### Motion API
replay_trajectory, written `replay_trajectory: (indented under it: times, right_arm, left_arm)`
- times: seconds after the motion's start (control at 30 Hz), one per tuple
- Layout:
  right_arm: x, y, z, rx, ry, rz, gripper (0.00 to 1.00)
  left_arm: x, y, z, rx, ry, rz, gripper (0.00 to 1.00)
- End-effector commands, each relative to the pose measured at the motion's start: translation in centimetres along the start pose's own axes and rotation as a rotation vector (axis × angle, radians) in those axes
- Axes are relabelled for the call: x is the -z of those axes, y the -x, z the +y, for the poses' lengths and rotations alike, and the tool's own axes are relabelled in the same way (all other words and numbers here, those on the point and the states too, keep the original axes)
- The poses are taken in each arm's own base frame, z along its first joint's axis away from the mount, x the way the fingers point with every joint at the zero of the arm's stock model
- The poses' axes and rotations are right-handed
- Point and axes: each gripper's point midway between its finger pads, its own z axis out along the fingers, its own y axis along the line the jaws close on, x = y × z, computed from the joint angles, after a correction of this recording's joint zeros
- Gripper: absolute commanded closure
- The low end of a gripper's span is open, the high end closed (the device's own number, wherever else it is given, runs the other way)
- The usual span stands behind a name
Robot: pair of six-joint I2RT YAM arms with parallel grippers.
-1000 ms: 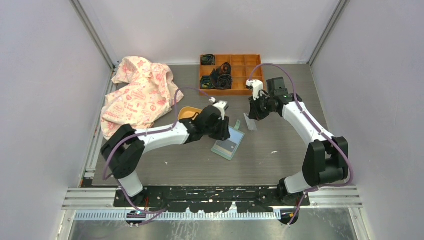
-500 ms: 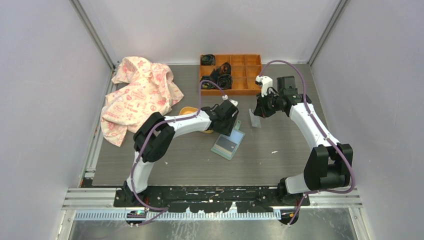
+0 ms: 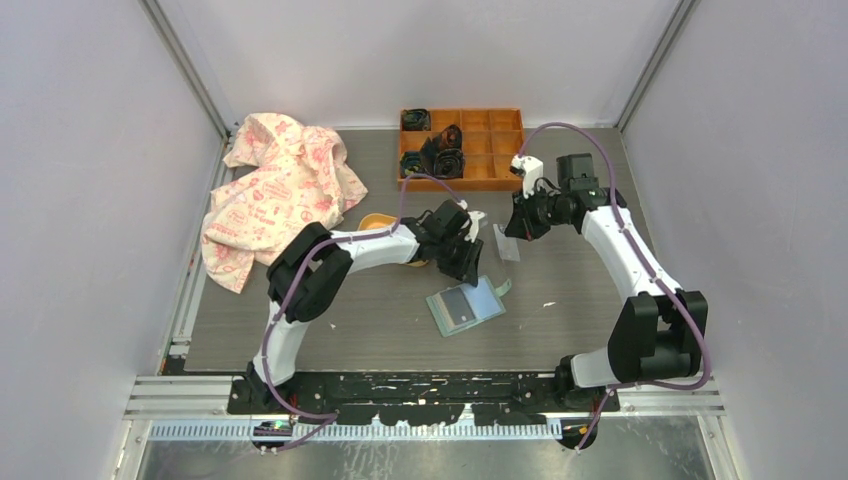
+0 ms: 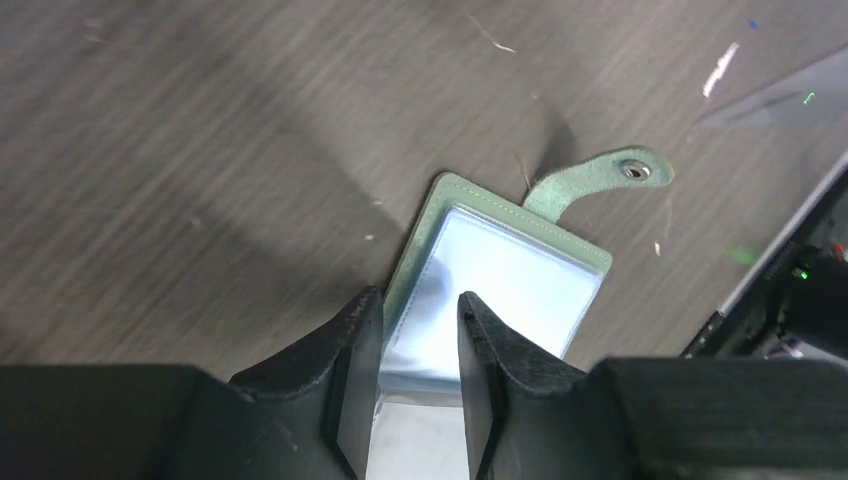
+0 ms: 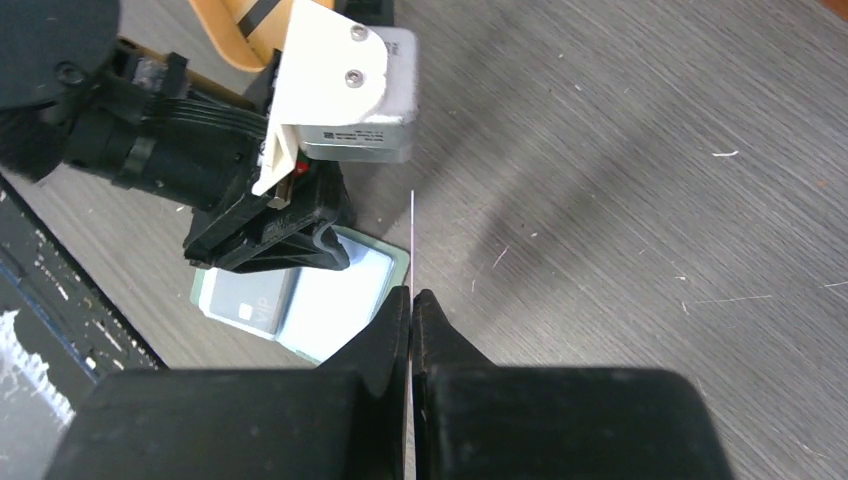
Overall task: Put the credit cards into the card holder
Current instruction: Insert the credit card into the card holder.
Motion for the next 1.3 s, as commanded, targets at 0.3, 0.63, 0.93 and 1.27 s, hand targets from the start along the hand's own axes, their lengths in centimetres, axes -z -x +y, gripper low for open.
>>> replay_trajectory:
  times: [0.3, 0.63, 0.93, 1.27]
  right_arm:
    - [3.6, -1.7, 5.8, -0.145, 0.301, -0.085, 0.99]
    - [0.3, -4.5, 5.6, -0.375, 0.389, -0.005, 0.99]
    - [0.3, -4.5, 5.1, -0.366, 0.382, 0.031, 0.99]
    - [0.9, -4.2, 5.1, -0.327, 0.347, 0.009, 0.99]
  left_arm:
    - [11.5, 4.2, -3.7, -0.134, -0.046, -0.483, 0.59]
    - [12.5, -2.3, -2.4, 0.089, -0.213, -0.502, 0.46]
    - [10.3, -9.0, -8.7, -0.457, -0.094, -0.488, 0.58]
    - [3.1, -11.8, -9.3, -0.601, -0.124, -0.211, 0.88]
